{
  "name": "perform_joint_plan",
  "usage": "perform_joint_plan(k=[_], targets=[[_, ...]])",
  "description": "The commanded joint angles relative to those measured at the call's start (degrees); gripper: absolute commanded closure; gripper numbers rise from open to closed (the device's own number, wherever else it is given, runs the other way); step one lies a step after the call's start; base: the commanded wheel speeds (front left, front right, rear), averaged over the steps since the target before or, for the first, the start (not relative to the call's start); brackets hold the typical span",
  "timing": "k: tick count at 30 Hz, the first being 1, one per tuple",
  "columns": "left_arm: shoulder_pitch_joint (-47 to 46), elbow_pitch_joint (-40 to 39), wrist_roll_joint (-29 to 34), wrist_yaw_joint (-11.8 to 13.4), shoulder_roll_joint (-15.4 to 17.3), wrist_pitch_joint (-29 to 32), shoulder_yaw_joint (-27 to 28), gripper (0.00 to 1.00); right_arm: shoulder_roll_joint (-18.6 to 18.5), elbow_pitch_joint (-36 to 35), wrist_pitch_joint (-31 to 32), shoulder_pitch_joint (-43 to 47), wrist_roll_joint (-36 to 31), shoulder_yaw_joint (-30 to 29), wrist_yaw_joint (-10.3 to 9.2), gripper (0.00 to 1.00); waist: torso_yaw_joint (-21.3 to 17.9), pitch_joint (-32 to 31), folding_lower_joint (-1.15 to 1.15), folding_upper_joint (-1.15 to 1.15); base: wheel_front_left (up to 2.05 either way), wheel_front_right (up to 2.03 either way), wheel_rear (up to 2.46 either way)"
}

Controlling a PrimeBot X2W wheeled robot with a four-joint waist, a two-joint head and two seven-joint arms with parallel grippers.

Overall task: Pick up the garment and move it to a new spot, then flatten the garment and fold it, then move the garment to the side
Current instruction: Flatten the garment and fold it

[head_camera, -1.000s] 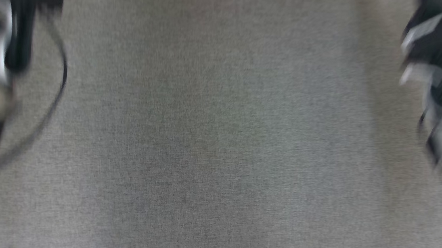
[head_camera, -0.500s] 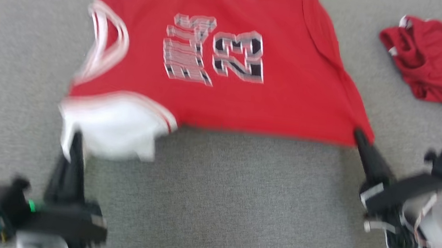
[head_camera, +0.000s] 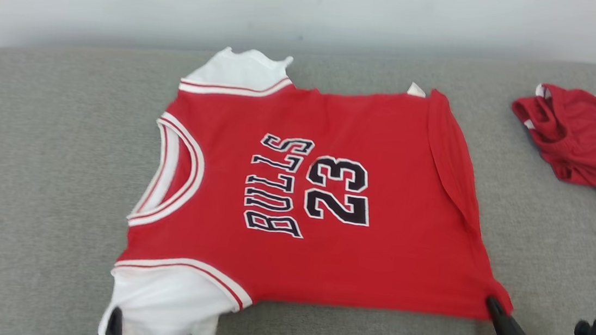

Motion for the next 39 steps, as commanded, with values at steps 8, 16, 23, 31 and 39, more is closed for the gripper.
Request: perform_joint_plan(k=[8,16,23,31,39], targets=[[4.08,2.28,0.05,-1.62,-1.33,0.07,-1.98,1.00,5.90,-5.82,7.55,10.34,-5.55,-7.92,-0.18,1.00,3.49,-3.49,0.01,0.01,0.00,0.00,0.00],[-0.12,2.84,1.64,-4.09,-1.36,0.23,-3.26,1.00,12.59,-13.54,15.55,11.58,-10.92,-12.95,-0.17,1.00,1.90,-3.45,0.01,0.01,0.00,0.00,0.00],[-8.60,5.21,2.47,-7.19,0.96,3.27,-3.55,1.00,16.97,-13.15,21.19,7.57,-12.58,-15.12,-0.17,1.00,-0.43,-4.29,0.01,0.01,0.00,0.00,0.00],[-19.76,13.43,1.14,-10.78,1.88,6.28,-2.68,1.00,18.88,-8.61,24.80,0.61,-13.02,-15.78,-0.17,1.00,-2.04,-3.49,0.01,0.01,0.00,0.00,0.00],[-30.68,26.48,0.96,-15.15,1.71,7.30,-2.90,1.00,18.93,0.14,26.13,-10.27,-13.44,-17.34,-0.17,1.00,-3.51,-1.43,0.01,0.01,0.00,0.00,0.00]])
